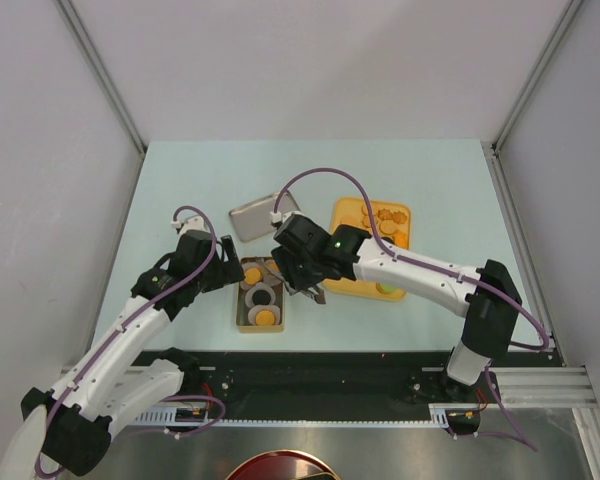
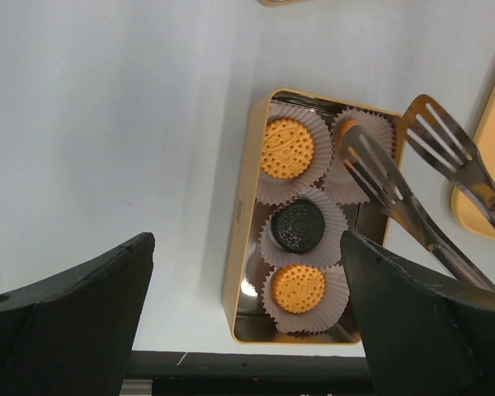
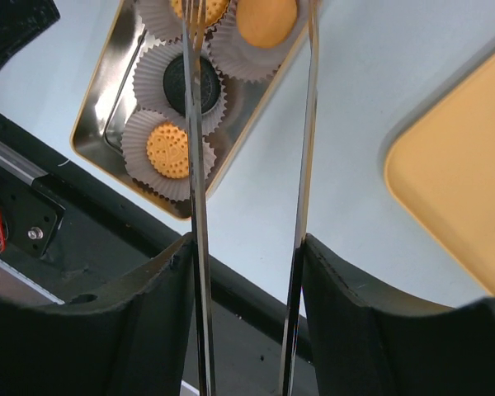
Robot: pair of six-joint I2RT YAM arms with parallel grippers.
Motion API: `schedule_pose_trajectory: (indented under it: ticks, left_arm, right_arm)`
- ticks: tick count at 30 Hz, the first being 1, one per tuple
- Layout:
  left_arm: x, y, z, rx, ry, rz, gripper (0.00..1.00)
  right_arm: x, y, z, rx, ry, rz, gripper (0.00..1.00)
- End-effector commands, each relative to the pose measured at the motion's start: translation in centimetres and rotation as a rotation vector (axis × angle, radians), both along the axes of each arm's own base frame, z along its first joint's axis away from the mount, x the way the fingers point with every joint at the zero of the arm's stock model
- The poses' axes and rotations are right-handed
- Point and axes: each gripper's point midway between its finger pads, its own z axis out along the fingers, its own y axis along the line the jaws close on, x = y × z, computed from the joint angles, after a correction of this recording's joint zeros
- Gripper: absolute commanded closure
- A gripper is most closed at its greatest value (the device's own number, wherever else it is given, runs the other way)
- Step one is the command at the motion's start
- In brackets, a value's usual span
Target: Pack the cookies
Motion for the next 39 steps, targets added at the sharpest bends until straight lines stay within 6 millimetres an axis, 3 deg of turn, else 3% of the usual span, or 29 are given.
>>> schedule_pose_trajectory:
  ticks: [1,6,11,14,15,17,18,19,21,25,28,29,31,32,35,39]
  left_arm:
    - [0.2,-0.2,0.4,-0.011,-0.015,0.001,0.0]
    - [0.2,-0.2,0.4,-0.009,-0.016,0.003,0.0]
    - [0.1,-0.1,0.4,-0.009,-0.018,0.004,0.0]
    - [0.1,-0.1,0.4,-0.009,-0.016,0.002,0.0]
    - [0.1,-0.2,0.3,-0.01,-0.014,-0.001,0.0]
    - [0.2,-0.2,0.3,-0.01,-0.012,-0.002,0.0]
    - [0.2,-0.2,0.3,-0.009,-0.011,-0.002,0.0]
    - [0.2,-0.3,0.3,-0.01,-0.011,0.0,0.0]
    - [0.2,-0.3,0.3,-0.01,-0.01,-0.003,0.0]
    - [0.2,-0.4,0.4,-0.015,-0.012,-0.008,0.0]
    - [0.2,-0.6,0.5,-0.023,-0.016,-0.02,0.0]
    - [0.3,-0.7,0.6,-0.025,-0.02,-0.027,0.0]
    - [0.3,-1.0,0.7,-0.033,-0.023,-0.036,0.0]
    - [0.4,-1.0,0.8,-0.037,-0.029,-0.04,0.0]
    - [0.4,-1.3,1.0,-0.052,-0.035,-0.05,0.0]
    - [0.1,-1.6,1.4,-0.076,-0.053,-0.065,0.0]
  right_arm:
    - [1.1,1.4,2.5,0.065,-0.05,0.0,0.43]
    - [1.2,1.0,3.7,0.079,-0.073,-0.013,0.42]
    - [1.9,-1.6,6.6,0.093,-0.149,-0.098,0.43]
    - [2.4,-5.1,7.4,0.111,-0.186,-0.196,0.44]
    - [2.1,-6.8,5.7,0.078,-0.171,-0.226,0.45]
    - [2.7,-9.8,6.3,0.112,-0.194,-0.323,0.46]
    - [2.5,-11.3,4.7,0.084,-0.183,-0.356,0.47]
    - [3.2,-13.3,5.6,0.125,-0.206,-0.418,0.47]
    - [3.6,-15.8,4.5,0.125,-0.2,-0.485,0.53]
    - [6.9,-22.6,5.4,0.131,-0.267,-0.699,0.7]
    - [8.9,-25.6,5.4,0.115,-0.288,-0.794,0.82]
    - [10.0,-27.6,5.0,0.092,-0.283,-0.864,0.85]
    - [11.3,-29.0,4.7,0.093,-0.268,-0.9,0.85]
    - [12.3,-31.0,4.0,0.067,-0.252,-0.96,0.83]
    - [13.8,-33.3,1.9,0.037,-0.195,-1.015,0.82]
    - [15.6,-36.6,-4.2,-0.03,-0.034,-1.106,0.82]
